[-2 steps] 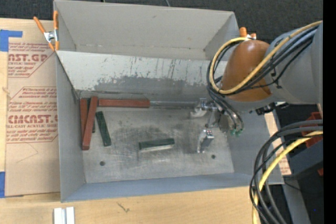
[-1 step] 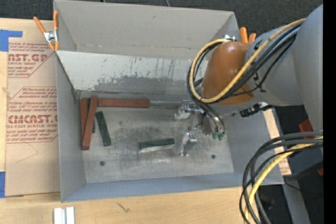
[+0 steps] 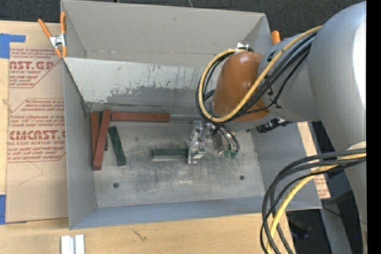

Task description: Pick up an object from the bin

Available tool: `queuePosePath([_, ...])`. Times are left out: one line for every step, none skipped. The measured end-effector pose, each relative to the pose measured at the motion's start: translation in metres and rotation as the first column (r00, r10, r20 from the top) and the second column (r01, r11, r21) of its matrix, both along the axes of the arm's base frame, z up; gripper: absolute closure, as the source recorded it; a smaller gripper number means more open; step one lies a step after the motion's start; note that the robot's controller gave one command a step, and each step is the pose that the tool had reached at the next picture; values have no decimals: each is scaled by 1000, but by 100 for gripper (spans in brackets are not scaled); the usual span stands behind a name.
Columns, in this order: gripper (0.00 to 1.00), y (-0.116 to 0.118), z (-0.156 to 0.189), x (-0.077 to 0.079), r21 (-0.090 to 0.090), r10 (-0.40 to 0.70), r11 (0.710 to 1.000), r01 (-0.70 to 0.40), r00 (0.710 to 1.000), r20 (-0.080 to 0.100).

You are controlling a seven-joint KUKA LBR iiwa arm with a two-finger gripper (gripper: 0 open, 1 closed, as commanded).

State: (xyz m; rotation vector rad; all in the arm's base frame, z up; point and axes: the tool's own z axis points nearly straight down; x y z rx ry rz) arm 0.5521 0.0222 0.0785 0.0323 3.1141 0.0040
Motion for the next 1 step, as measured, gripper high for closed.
queuePosePath([100,0,0,0,0,0,1000,0,1000,0])
